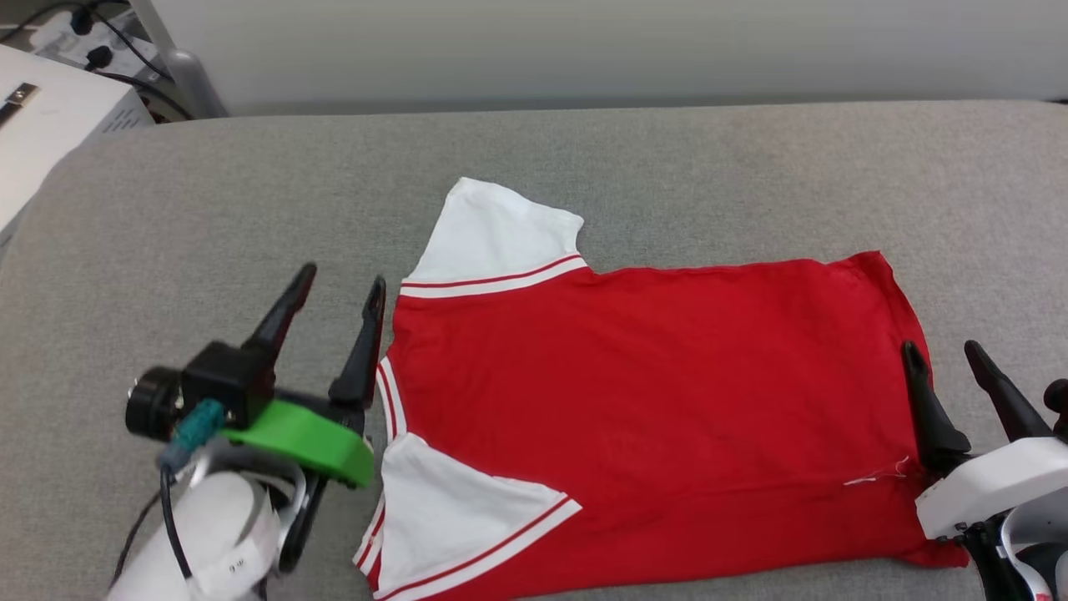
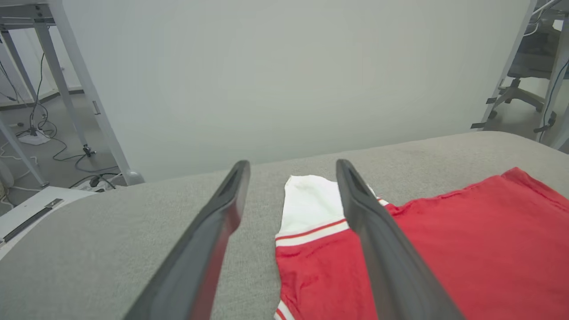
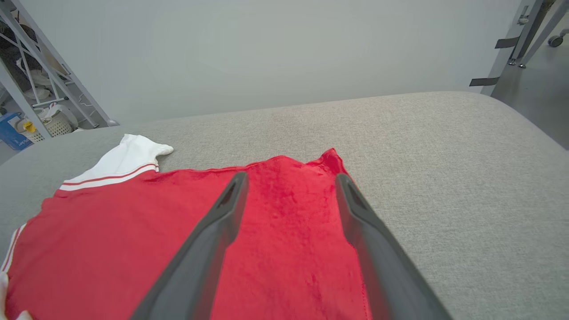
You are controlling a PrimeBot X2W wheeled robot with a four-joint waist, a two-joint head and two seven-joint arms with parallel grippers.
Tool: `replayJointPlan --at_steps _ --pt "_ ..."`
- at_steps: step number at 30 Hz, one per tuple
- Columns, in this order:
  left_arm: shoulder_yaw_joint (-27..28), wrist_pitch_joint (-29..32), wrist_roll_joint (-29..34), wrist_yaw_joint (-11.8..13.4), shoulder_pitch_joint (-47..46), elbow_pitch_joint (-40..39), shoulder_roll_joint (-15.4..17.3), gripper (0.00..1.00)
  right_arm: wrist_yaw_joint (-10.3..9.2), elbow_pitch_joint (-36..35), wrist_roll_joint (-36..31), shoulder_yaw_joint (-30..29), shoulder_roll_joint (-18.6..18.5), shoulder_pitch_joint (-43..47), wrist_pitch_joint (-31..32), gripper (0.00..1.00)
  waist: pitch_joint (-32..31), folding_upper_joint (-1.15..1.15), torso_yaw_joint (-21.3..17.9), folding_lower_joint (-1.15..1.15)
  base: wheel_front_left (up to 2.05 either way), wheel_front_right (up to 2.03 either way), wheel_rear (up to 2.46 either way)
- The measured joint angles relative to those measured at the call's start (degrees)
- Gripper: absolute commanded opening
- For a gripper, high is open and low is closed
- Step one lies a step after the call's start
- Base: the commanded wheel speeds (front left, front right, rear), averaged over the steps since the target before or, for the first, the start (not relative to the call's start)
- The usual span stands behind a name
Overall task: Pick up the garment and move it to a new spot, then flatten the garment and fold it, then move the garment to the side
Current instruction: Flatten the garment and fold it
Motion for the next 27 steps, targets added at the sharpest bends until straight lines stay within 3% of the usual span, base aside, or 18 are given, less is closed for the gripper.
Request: replayJointPlan --at_steps 3,12,21,27 --pt "0.01 4.49 -0.43 -2.25 -6.59 -0.31 0.53 1.0 0.0 -1.53 -0.16 0.69 0.11 -0.44 -0.11 1.0 2.17 0.0 -1.14 0.0 0.0 0.0 0.0" --pt "-2.75 28.44 -4.12 -8.4 -25.86 3.15 5.44 1.0 0.0 -5.17 -1.23 4.79 1.67 -5.69 -0.27 1.0 8.99 0.0 -5.63 0.01 0.0 0.0 0.0" --pt "-5.53 50.08 -14.14 -10.49 -39.47 11.39 8.35 1.0 0.0 -5.78 -1.92 8.42 4.13 -9.22 -2.27 1.0 15.4 0.0 -10.72 0.01 0.0 0.0 0.0" --pt "-7.44 60.29 -15.88 -10.76 -45.95 18.94 11.16 1.0 0.0 -4.52 -0.74 10.83 4.82 -10.9 -3.47 1.0 19.41 0.0 -14.14 0.01 0.0 0.0 0.0"
